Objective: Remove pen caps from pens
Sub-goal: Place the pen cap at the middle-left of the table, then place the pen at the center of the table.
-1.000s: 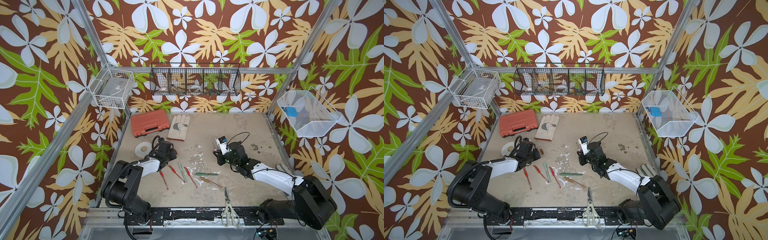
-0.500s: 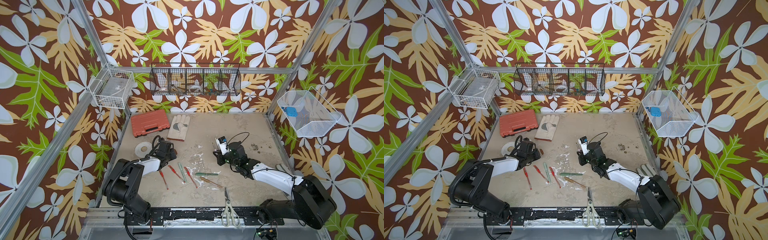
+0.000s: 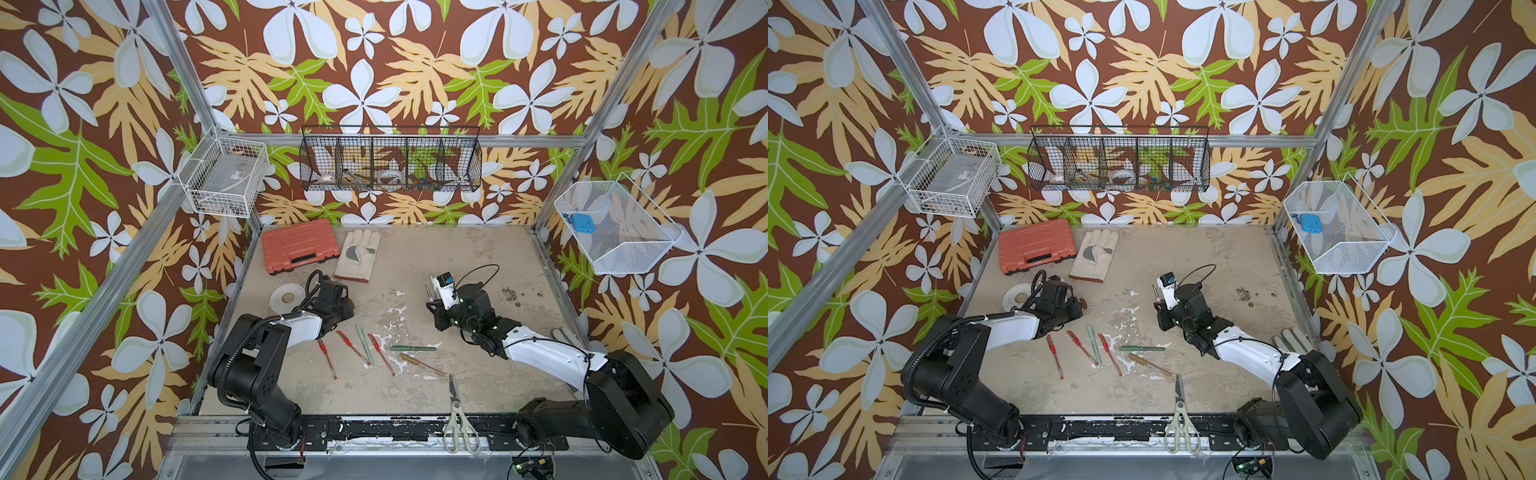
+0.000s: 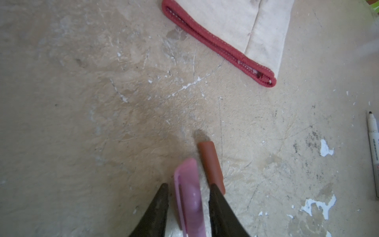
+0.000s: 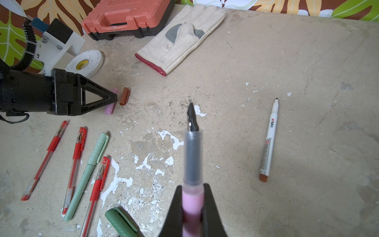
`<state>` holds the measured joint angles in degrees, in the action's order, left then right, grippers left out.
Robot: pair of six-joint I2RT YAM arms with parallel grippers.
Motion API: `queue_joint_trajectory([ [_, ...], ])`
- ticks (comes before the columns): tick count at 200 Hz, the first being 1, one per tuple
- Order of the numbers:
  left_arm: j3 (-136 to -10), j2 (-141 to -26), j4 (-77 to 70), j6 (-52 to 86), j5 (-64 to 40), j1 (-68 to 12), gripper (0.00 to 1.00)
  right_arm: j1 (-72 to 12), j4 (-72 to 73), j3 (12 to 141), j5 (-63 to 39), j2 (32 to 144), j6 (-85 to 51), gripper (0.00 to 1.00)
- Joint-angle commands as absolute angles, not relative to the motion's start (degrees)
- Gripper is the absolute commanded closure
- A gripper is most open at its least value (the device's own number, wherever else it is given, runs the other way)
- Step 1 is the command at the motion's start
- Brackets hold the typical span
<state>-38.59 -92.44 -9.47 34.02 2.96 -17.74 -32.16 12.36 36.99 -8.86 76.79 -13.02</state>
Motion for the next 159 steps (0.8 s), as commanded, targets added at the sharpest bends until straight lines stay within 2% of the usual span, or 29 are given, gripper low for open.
queue_joint_trajectory([
  [1,-38.57,-91.67,-8.44,33.58,3.54,-17.60,0.60,-32.17,13.14,36.95,-8.65,76.34,-12.84,1.00],
  [73,-32.42,-79.07,-13.68,34.50,4.31,-19.56,0.47,-30.52,11.54,37.36,-2.41,76.15,-12.72,1.00],
  [116,-30.62,-73.52,-19.07,31.77,2.48,-26.74,0.42,-22.34,7.34,42.49,-1.23,84.05,-15.36,1.00],
  [159,-28.70,-71.81,-24.84,29.80,-2.89,-28.77,0.42,-21.65,-0.09,54.54,2.47,96.31,-11.80,0.96],
])
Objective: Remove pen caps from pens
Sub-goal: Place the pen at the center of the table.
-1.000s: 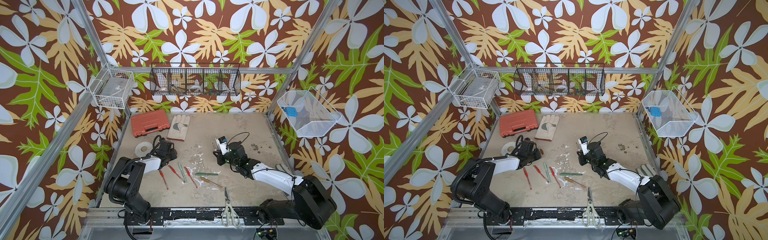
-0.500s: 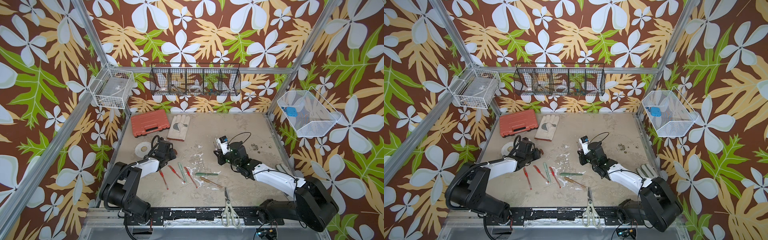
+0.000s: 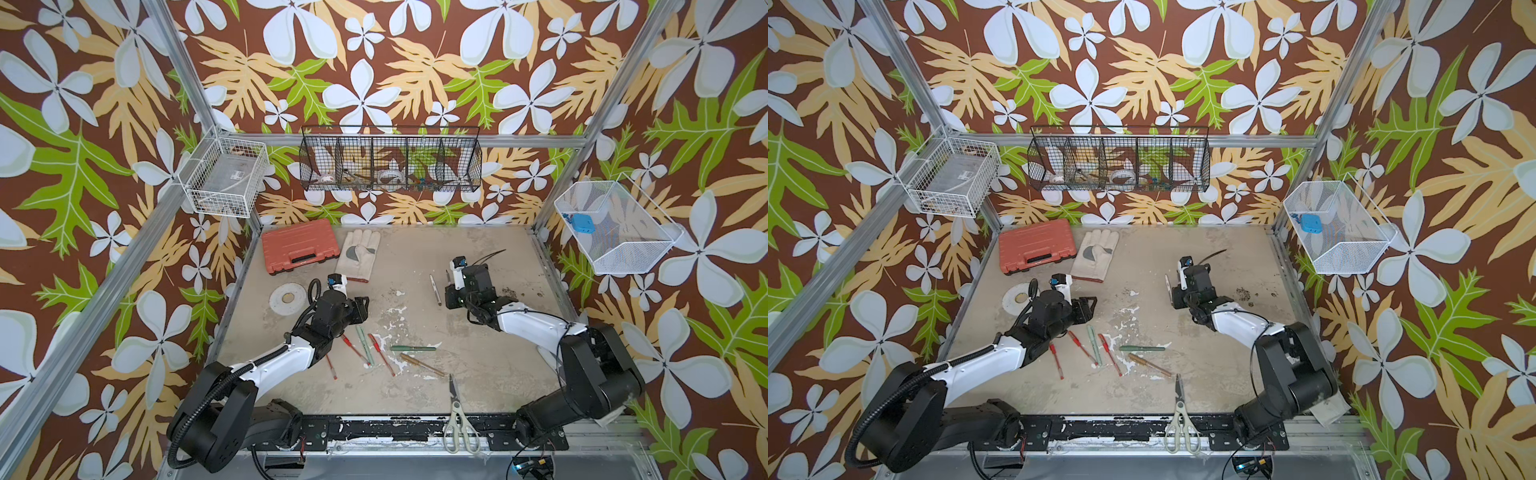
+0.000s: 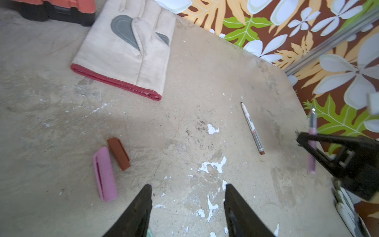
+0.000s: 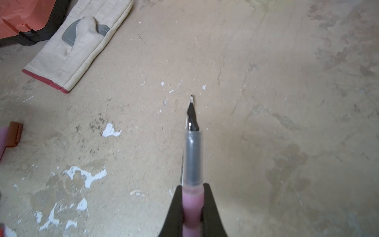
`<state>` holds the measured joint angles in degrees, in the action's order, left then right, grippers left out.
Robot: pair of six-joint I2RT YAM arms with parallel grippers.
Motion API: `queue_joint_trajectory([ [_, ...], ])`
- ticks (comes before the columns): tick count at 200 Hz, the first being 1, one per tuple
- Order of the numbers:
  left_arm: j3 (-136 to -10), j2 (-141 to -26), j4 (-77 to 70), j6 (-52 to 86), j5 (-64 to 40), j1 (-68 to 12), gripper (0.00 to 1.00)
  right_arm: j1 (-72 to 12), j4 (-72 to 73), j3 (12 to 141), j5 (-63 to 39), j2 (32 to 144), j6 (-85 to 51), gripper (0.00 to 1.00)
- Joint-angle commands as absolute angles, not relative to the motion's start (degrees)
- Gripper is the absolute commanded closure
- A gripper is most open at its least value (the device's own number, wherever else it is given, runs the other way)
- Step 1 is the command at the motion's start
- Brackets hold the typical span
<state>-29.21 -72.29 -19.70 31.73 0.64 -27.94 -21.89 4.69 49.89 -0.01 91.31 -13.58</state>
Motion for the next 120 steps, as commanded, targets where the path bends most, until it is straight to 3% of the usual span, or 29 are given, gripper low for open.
queue_joint_trajectory([
  [1,-28.68,-71.81,-24.95,29.80,-3.03,-28.80,0.42,-21.63,-0.22,54.78,2.38,96.63,-11.79,0.97],
  [103,-26.89,-71.81,-31.29,29.43,-9.73,-29.79,0.42,-19.88,-4.05,65.15,2.58,111.47,-11.87,0.88],
  [120,-26.95,-71.93,-31.71,29.36,-10.70,-29.79,0.42,-19.67,-4.02,65.21,2.31,112.05,-12.03,0.83],
])
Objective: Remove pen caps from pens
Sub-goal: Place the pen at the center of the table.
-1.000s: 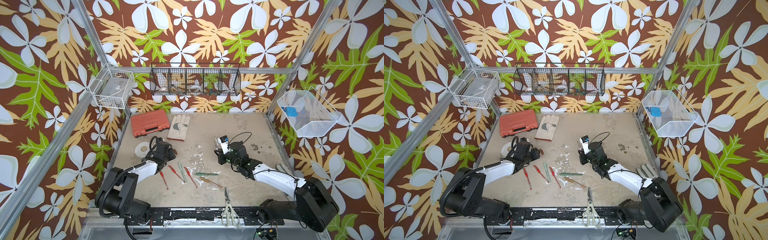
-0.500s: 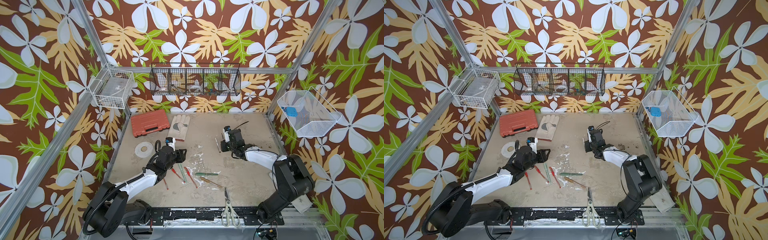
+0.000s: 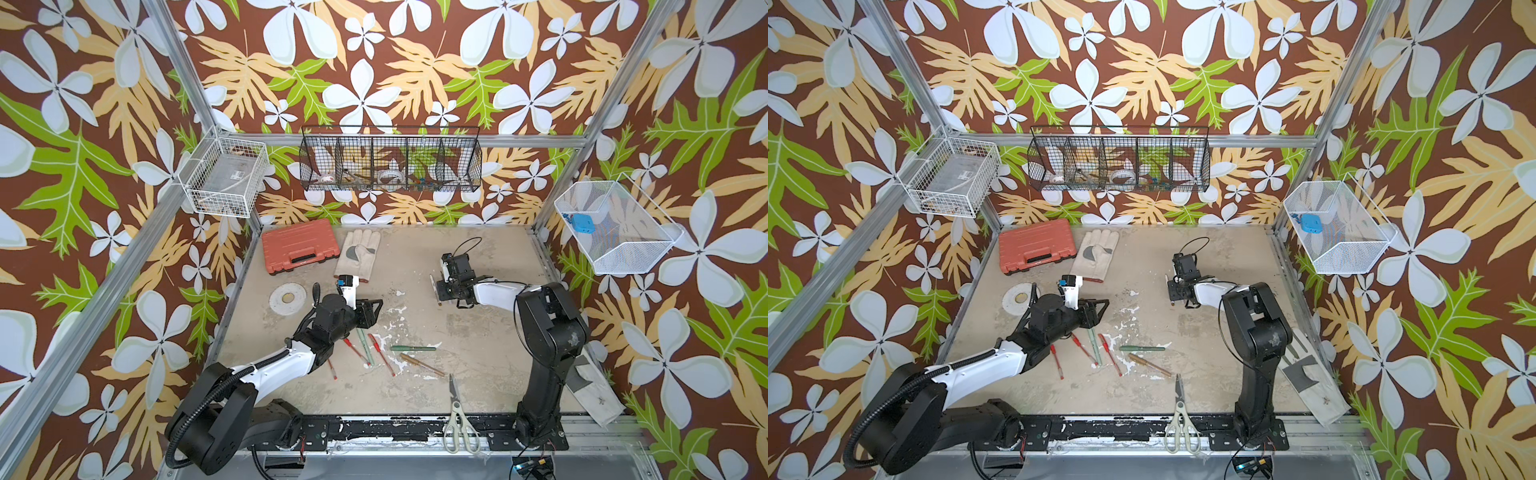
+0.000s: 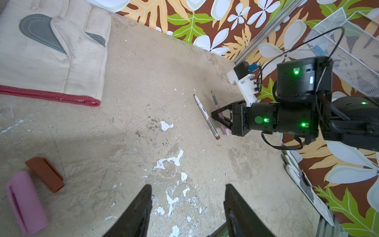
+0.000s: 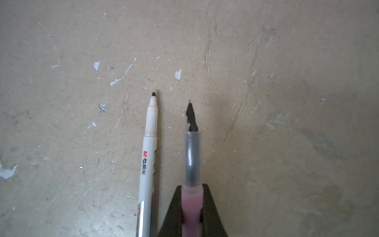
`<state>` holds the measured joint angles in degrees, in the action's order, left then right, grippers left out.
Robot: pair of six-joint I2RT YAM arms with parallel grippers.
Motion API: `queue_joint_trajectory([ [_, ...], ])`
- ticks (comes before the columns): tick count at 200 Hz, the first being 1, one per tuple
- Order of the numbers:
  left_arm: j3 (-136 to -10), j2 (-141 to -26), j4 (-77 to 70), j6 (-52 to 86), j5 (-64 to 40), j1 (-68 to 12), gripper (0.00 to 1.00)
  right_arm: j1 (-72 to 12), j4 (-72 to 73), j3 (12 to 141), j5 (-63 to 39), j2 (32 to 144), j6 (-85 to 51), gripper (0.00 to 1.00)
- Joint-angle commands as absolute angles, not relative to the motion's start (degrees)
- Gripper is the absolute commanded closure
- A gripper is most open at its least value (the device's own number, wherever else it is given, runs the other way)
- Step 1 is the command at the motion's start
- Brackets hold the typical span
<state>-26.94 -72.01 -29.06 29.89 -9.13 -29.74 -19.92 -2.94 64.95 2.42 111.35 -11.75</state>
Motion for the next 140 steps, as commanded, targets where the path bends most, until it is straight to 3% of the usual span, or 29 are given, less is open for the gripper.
queue_joint_trajectory([
  [1,-26.92,-71.96,-31.77,29.36,-10.80,-29.79,0.42,-19.63,-4.03,65.21,2.30,112.06,-12.04,0.83],
  [80,-26.41,-71.86,-34.20,29.24,-14.45,-30.23,0.42,-19.58,-5.18,64.67,2.42,108.50,-12.01,0.65],
  [113,-25.88,-69.94,-33.73,29.39,-13.18,-30.23,0.42,-19.58,-3.69,60.09,2.29,98.06,-10.81,0.57],
  [140,-25.20,-67.21,-32.67,29.88,-10.56,-30.23,0.42,-20.05,-1.56,53.61,-0.52,86.44,-8.87,0.43],
])
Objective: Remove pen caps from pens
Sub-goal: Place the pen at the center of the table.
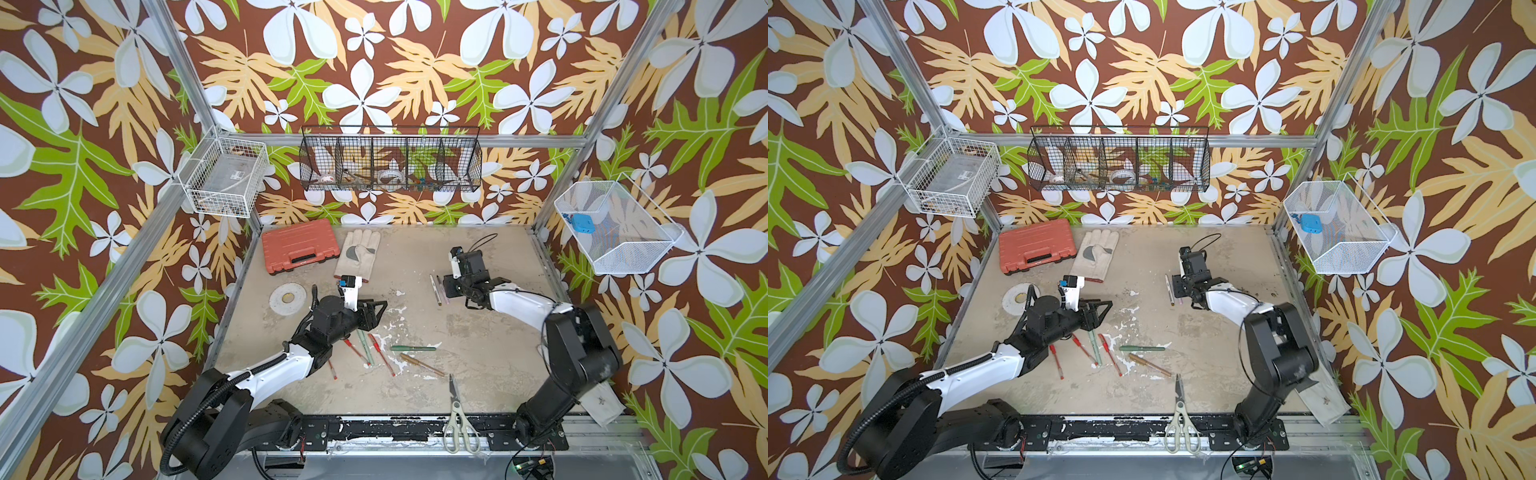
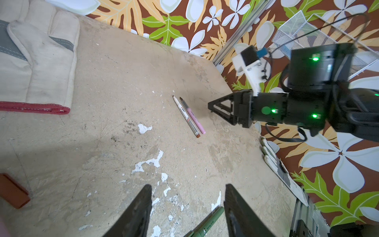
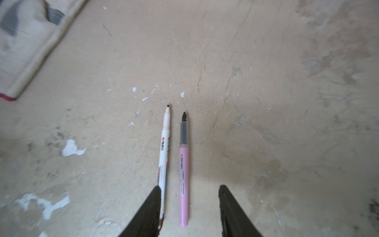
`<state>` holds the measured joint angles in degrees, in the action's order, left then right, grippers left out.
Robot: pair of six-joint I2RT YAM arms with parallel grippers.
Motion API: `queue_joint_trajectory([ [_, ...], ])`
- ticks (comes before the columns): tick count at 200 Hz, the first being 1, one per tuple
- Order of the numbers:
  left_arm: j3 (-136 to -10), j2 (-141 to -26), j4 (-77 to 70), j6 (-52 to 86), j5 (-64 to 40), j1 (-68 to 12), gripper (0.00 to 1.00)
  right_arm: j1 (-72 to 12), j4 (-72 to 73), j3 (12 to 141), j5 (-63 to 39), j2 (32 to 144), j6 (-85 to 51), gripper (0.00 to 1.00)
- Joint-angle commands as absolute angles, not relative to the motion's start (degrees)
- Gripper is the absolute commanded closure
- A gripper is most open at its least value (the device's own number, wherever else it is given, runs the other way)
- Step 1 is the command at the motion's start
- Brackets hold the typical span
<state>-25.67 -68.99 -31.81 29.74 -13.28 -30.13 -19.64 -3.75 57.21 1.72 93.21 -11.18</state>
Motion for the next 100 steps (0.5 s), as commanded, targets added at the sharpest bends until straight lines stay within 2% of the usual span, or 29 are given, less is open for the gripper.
queue_joint_trajectory([
  [1,-25.17,-67.14,-32.59,29.88,-10.47,-30.23,0.42,-20.13,-1.53,53.52,-0.70,86.07,-8.70,0.42],
  [19,-25.98,-66.02,-29.25,31.06,-7.91,-30.28,0.42,-23.32,-1.87,50.85,-3.43,80.83,-4.59,0.40],
  [44,-30.29,-66.63,-19.43,32.77,-6.07,-30.23,0.42,-32.16,-3.36,49.88,-5.42,77.82,2.44,0.40],
  [81,-29.84,-64.63,-12.75,38.10,-8.86,-30.23,0.42,-38.17,-3.98,46.81,-9.32,74.13,2.11,0.43],
  [100,-27.47,-61.33,-10.78,41.53,-6.72,-30.24,0.44,-39.65,-3.77,45.72,-12.31,73.52,-1.39,0.46],
])
